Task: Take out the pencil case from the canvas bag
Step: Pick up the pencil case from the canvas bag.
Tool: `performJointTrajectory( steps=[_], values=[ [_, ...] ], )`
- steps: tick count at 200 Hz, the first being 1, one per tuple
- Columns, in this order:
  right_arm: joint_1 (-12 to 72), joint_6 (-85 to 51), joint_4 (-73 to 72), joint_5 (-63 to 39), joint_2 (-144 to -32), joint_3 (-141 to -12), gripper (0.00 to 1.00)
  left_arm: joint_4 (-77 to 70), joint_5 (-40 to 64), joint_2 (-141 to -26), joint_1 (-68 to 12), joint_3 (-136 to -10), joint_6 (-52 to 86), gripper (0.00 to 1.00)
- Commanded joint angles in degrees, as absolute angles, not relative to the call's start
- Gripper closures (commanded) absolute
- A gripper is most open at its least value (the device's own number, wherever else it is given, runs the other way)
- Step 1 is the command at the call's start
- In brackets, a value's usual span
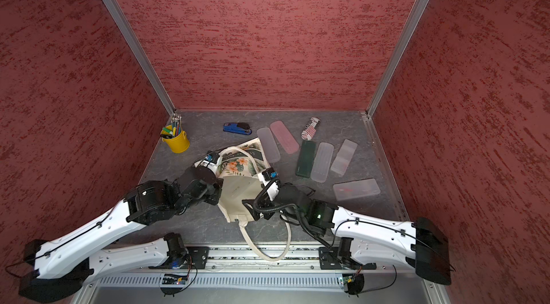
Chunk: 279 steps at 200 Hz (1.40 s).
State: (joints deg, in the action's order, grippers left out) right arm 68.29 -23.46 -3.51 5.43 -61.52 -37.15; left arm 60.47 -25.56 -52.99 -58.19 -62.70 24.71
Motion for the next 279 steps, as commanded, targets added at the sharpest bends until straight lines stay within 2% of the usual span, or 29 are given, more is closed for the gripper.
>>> performJointTrajectory(
  steps=[1,130,156,172,205,233,279],
  values=[
    [71.1,-20.8,-3.6,9.1,-62.9,-38.2,0.01,58.5,-25.1,-52.9,-58.5,-64.7,25.2,1.0],
    [77.0,-19.6,-4.8,10.0,-74.1,-40.3,0.01,59.0,-24.8,-53.8,-58.6,-65.8,25.1,1.0],
    [76.9,-19.9,-2.4,14.8,-79.0,-41.9,0.01,58.9,-24.7,-54.0,-58.6,-65.8,25.0,1.0],
    [75.9,-21.0,0.0,18.6,-82.1,-43.7,0.01,58.9,-24.4,-54.0,-58.7,-65.7,25.0,1.0],
    [72.3,-21.4,-2.7,14.5,-83.0,-42.3,0.01,58.9,-24.0,-54.0,-58.8,-65.7,24.8,1.0],
    [70.6,-20.1,1.5,14.3,-86.4,-45.8,0.01,59.4,-24.0,-53.8,-58.9,-65.8,24.6,1.0],
    [66.4,-28.2,9.2,15.2,-93.2,-54.4,0.01,58.8,-23.9,-53.5,-59.2,-64.9,24.7,1.0]
  ],
)
